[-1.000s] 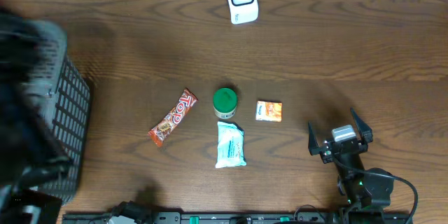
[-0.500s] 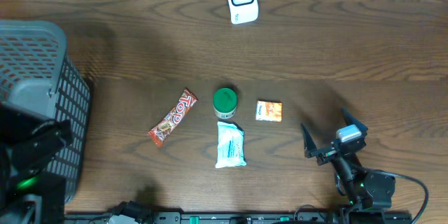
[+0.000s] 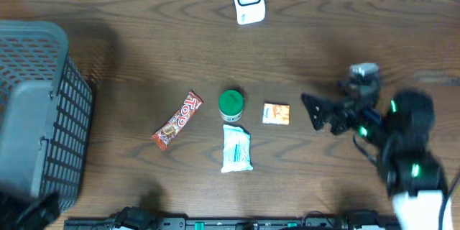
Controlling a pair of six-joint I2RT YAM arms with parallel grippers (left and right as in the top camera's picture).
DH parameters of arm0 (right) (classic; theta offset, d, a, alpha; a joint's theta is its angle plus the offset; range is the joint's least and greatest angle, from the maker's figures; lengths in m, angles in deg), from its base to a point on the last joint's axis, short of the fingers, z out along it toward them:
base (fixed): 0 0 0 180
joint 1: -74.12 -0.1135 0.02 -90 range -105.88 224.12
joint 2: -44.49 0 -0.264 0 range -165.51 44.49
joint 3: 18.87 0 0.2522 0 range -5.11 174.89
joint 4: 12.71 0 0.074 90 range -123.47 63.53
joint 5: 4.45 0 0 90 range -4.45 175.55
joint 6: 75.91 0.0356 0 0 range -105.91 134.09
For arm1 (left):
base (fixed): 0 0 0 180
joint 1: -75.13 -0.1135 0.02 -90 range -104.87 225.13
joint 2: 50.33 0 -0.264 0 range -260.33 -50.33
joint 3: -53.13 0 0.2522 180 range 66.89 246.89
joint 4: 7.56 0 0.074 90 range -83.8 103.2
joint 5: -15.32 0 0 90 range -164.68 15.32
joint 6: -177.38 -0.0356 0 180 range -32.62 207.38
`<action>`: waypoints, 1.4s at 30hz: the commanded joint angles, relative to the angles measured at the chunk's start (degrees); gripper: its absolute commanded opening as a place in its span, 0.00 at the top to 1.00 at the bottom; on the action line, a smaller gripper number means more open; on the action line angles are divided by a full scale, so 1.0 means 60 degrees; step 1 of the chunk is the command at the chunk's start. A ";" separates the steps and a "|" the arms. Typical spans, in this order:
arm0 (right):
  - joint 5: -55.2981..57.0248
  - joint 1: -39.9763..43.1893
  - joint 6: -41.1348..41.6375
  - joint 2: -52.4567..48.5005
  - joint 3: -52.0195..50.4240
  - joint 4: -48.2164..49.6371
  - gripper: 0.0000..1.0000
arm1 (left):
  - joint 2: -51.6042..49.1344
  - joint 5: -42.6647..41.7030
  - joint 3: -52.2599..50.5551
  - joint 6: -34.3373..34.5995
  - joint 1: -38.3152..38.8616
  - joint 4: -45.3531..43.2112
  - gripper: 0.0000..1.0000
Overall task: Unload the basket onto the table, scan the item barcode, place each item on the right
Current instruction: 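Reach the right gripper to the green-lidded jar and grasp it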
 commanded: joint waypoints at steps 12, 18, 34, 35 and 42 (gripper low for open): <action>-0.0659 -0.3938 0.1129 -0.7220 0.6608 -0.2765 0.01 | 0.0794 -0.0219 -0.0211 0.0127 0.0022 -0.0025 0.19; 0.3413 -0.4623 0.3676 -0.7810 0.7581 -0.3956 0.01 | 0.0798 0.0142 -0.0412 0.0623 0.0022 -0.0025 0.18; 0.4207 -0.5380 0.4138 -1.1413 1.0462 -0.6696 0.01 | 0.0812 0.0135 -0.0535 0.0882 0.0022 -0.0029 0.18; 0.4178 -0.5475 0.4149 -1.1650 1.0462 -0.6703 0.01 | 0.0812 0.0131 -0.0535 0.0882 0.0025 -0.0033 0.18; 0.4488 -0.5949 0.4218 -1.1919 1.0451 -0.6641 0.01 | 0.0812 0.0135 -0.0535 0.0911 0.0022 -0.0025 0.18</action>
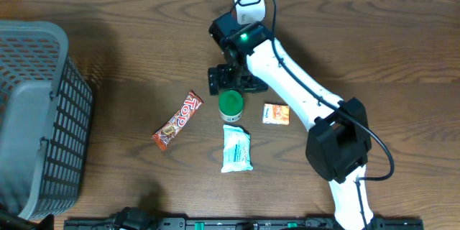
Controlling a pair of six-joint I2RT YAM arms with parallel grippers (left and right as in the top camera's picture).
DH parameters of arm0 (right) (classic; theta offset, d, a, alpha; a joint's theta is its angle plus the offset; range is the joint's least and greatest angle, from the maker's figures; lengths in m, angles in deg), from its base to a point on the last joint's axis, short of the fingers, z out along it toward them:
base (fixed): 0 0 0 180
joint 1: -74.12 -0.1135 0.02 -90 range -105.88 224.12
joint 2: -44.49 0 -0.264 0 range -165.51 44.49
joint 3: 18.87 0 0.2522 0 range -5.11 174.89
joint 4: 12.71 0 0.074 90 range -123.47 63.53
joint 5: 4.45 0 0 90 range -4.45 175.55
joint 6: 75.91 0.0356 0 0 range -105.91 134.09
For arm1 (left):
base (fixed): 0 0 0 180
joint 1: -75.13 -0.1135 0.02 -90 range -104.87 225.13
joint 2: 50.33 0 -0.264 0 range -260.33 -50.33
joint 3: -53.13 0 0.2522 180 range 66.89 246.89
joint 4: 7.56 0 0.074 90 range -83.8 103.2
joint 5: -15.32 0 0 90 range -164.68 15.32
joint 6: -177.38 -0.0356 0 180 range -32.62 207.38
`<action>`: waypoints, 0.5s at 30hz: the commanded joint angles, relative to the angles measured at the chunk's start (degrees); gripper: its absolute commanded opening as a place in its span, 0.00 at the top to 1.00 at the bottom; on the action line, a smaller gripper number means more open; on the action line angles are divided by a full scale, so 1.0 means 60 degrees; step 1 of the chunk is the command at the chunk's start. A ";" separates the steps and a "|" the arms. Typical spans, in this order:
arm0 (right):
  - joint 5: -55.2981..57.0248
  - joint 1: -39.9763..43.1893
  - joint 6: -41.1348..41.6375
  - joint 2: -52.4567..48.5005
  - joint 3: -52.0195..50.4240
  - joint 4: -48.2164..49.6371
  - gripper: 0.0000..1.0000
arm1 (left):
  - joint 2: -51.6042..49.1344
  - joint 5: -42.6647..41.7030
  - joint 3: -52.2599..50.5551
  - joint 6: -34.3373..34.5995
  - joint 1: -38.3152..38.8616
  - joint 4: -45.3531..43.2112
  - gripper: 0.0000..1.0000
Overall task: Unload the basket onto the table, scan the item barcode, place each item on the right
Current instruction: 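Reach the right gripper to the green-lidded jar and grasp it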
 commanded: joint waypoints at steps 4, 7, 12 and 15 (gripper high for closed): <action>0.0412 -0.0397 0.0368 -0.0328 -0.0011 -0.0004 0.01 | 0.0106 0.0189 -0.0033 0.0055 0.0022 -0.0044 0.18; 0.0404 -0.0470 0.0426 -0.0627 -0.0029 -0.0084 0.01 | 0.0157 0.0189 -0.0033 0.0055 0.0025 -0.0047 0.18; 0.0404 -0.0590 0.0823 -0.1177 -0.0080 -0.0302 0.01 | 0.0273 0.0189 -0.0033 0.0055 0.0022 -0.0044 0.18; 0.0401 -0.0645 0.1082 -0.1413 -0.0080 -0.0346 0.01 | 0.0393 0.0189 -0.0033 0.0055 0.0025 -0.0044 0.18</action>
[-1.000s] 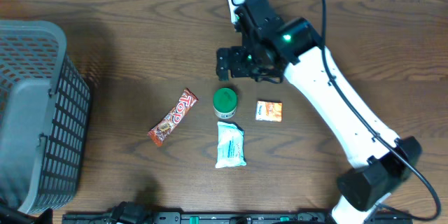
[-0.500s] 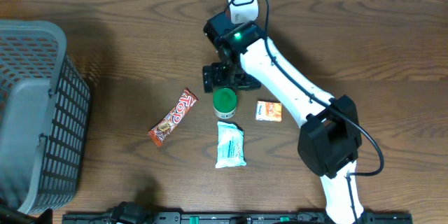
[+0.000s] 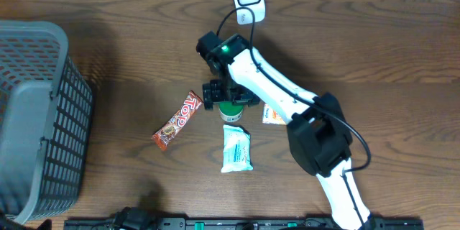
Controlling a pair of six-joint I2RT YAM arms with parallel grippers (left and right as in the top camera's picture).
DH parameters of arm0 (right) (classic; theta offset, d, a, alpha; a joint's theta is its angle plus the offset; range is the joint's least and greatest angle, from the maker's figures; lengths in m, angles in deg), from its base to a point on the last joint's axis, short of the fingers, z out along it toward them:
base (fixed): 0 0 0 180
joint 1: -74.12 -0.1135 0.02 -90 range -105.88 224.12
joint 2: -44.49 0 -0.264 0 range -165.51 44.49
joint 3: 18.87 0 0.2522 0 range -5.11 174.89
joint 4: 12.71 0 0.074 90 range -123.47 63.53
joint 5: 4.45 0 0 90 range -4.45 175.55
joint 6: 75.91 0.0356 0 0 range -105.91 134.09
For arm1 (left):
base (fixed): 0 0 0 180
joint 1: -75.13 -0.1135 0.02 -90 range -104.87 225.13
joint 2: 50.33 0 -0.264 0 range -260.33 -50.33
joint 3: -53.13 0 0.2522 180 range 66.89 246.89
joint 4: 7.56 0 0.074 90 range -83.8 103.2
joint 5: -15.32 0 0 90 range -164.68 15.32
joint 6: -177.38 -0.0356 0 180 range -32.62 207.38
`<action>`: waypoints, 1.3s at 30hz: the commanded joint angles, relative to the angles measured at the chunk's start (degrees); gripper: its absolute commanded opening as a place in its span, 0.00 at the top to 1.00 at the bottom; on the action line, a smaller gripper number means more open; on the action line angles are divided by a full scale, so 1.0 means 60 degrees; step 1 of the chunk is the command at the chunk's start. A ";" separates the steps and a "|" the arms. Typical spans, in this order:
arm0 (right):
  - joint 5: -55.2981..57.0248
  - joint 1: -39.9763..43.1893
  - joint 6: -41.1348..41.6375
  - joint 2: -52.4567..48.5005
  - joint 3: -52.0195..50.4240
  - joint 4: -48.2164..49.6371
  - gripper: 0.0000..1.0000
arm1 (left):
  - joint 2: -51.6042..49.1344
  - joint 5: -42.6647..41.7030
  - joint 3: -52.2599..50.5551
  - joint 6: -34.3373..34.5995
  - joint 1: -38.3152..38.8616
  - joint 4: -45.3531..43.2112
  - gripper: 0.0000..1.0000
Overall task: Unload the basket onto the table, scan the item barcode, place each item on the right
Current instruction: 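Reach the right gripper to the green-lidded jar and grasp it, then lift the jar with the right gripper and carry it to the scanner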
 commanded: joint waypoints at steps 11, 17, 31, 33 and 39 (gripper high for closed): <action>0.0186 -0.0291 0.1279 -0.0372 -0.0288 0.0393 0.07 | 0.0433 0.0189 -0.0051 0.0055 0.0025 -0.0040 0.18; 0.0186 -0.0284 0.1861 -0.0375 -0.1009 0.0743 0.14 | 0.0437 0.0186 -0.0076 0.0055 0.0025 -0.0044 0.18; -0.0863 0.0153 0.1676 -0.0306 -0.1093 0.0594 0.35 | 0.0437 0.0182 -0.0149 0.0120 0.0025 -0.0044 0.18; -0.1330 0.0404 0.1246 -0.0259 -0.0907 0.0386 0.37 | 0.0437 0.0171 -0.0226 0.0171 0.0025 -0.0044 0.18; -0.3282 0.1464 -0.0444 -0.0240 0.0219 -0.0940 0.37 | 0.0437 -0.0251 -0.0637 0.0204 0.0022 -0.0047 0.18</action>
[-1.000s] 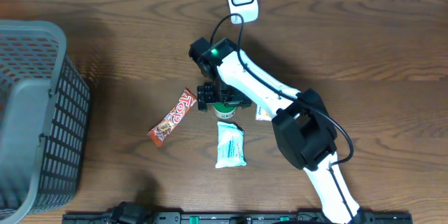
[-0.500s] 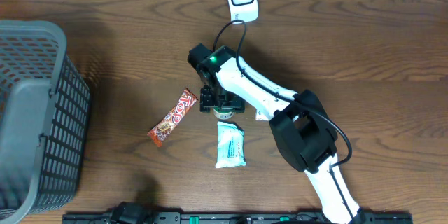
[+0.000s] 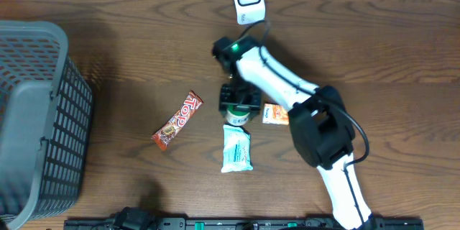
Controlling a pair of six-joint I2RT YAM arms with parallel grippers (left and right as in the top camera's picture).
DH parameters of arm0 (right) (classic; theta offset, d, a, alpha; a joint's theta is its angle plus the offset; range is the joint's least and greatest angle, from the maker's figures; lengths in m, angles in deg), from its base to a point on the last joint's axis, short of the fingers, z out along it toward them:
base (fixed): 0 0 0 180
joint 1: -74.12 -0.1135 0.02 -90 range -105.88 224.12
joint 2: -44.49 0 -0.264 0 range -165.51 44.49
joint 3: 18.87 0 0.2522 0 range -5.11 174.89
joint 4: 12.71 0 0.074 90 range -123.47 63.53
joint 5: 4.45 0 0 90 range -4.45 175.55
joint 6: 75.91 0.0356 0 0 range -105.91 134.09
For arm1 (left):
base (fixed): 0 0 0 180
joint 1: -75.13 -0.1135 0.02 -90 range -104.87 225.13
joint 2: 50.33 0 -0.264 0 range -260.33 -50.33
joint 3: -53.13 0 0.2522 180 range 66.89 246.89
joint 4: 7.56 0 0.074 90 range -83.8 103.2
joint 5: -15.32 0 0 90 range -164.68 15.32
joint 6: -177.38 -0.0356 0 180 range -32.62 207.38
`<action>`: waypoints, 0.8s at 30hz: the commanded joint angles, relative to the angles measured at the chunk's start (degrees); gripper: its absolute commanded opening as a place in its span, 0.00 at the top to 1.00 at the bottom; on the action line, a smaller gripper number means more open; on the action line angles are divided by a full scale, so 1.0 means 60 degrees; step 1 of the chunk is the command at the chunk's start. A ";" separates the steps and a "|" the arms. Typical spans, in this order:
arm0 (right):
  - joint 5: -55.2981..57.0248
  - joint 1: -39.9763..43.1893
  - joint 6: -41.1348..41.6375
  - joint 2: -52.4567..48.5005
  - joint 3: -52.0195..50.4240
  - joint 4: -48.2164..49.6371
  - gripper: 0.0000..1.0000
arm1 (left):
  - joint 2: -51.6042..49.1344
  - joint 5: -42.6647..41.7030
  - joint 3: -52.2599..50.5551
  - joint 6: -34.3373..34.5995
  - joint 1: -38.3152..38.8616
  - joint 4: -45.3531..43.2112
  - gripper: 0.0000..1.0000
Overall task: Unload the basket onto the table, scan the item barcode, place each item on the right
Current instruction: 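Lift the jar with the right gripper and carry it to the scanner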
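Observation:
The green-lidded can [image 3: 236,118] stands mid-table, mostly covered by my right gripper [image 3: 236,105], which comes down on it from above and is shut on it; only its near rim shows. The white barcode scanner stands at the far edge of the table, beyond the gripper. My right arm [image 3: 287,86] reaches in from the near right. My left gripper is out of view.
An orange box [image 3: 276,113] lies just right of the can, and a white packet [image 3: 236,148] sits just in front of it. A red candy bar [image 3: 177,119] lies to the left. A grey basket [image 3: 36,115] fills the left side.
My right gripper has shifted slightly right and toward the near edge and now sits lower over the can. The can's visible rim has shifted a little toward the white packet.
My right arm was first folded at the right of the table, away from the items. It then reached across, with the gripper just behind the green can. After that the gripper hung over the can, and now it is shut on it.

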 commanded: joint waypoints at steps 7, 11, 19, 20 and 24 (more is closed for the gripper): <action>-0.4911 0.2266 -0.2830 -0.0066 0.1825 -0.1963 0.37 | 0.0018 -0.0484 -0.0514 0.0186 0.0022 -0.0040 0.18; -0.5890 0.3089 -0.3413 -0.0066 0.1832 -0.2415 0.38 | 0.0018 -0.0481 -0.0517 0.0186 0.0022 -0.0040 0.18; -0.5894 0.4390 -0.3850 -0.0066 0.1832 -0.2860 0.36 | 0.0018 -0.0481 -0.0517 0.0186 0.0022 0.0033 0.18; -0.5894 0.4506 -0.3916 -0.0066 0.1832 -0.2940 0.36 | 0.0018 -0.0481 -0.0525 0.0186 0.0022 0.0029 0.18; -0.5894 0.4841 -0.4109 -0.0066 0.1832 -0.3133 0.36 | 0.0018 -0.0477 -0.0528 0.0182 0.0022 0.0033 0.18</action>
